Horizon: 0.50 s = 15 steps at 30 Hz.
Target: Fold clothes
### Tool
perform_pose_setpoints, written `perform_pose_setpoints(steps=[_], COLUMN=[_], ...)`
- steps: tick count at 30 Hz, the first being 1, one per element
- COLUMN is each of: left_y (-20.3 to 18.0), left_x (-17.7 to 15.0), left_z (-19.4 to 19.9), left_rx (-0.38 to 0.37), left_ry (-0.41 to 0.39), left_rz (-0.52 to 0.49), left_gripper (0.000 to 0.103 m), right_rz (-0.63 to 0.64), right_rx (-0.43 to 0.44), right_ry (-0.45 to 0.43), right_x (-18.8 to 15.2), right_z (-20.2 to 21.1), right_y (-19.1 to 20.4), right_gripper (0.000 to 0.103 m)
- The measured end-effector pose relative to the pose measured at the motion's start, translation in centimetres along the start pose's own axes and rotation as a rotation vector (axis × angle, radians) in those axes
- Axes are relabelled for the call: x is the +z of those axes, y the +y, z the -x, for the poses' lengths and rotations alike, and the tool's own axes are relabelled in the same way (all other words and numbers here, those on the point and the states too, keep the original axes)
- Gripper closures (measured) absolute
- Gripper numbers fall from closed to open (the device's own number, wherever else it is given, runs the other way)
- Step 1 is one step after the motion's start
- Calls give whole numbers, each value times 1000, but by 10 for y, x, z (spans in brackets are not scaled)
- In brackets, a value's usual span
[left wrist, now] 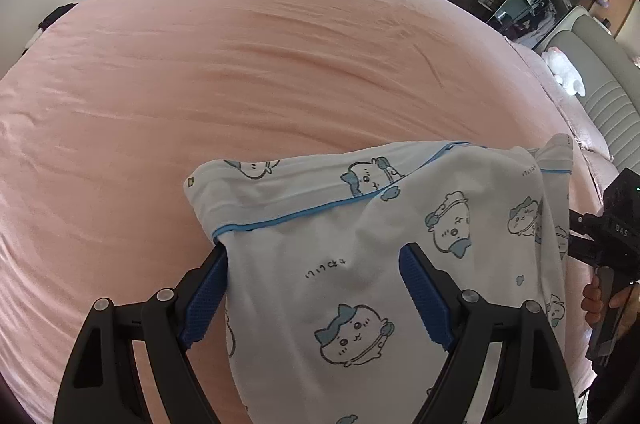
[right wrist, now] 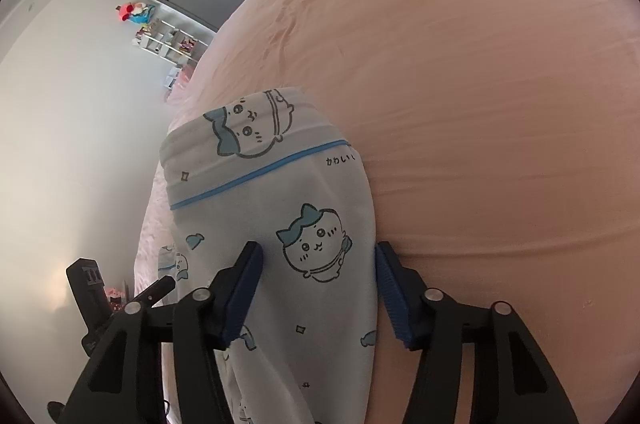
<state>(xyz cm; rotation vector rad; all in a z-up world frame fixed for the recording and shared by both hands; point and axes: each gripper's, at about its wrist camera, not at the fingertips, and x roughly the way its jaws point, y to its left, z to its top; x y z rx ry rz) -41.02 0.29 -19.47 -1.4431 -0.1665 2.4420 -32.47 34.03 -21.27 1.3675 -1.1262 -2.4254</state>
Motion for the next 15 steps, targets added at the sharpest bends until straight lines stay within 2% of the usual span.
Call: perform_pose_setpoints(steps=[4,6,8,9,11,13,15], left_y=[2,5,9,11,13,13,12], left_x=[0,2,1,1,-1,-3,-4], left_z=[7,8,6,4,1,-1,-2], left_rx=[-113,-138,-109,-94,-56,-17,17], left_ry=[-21,-25,-24,-22,-17,-16,-17], left_rz=[33,62,71,74,74,63,48], left_gripper=[23,33,48,52,69,76,79], right_rz=[29,34,34,33,40,48,59], right_rx=[3,1,-1,-3,-25,-65,-98], right_ry=[0,2,5,6,5,-2,-9], right_x=[-1,-1,-1,-2,-3,-6,-9], right_z=[-1,-1,0,0,1,3,5], right_y=[2,2,2,3,4,7,10], right_gripper=[52,52,52,53,60,68,76])
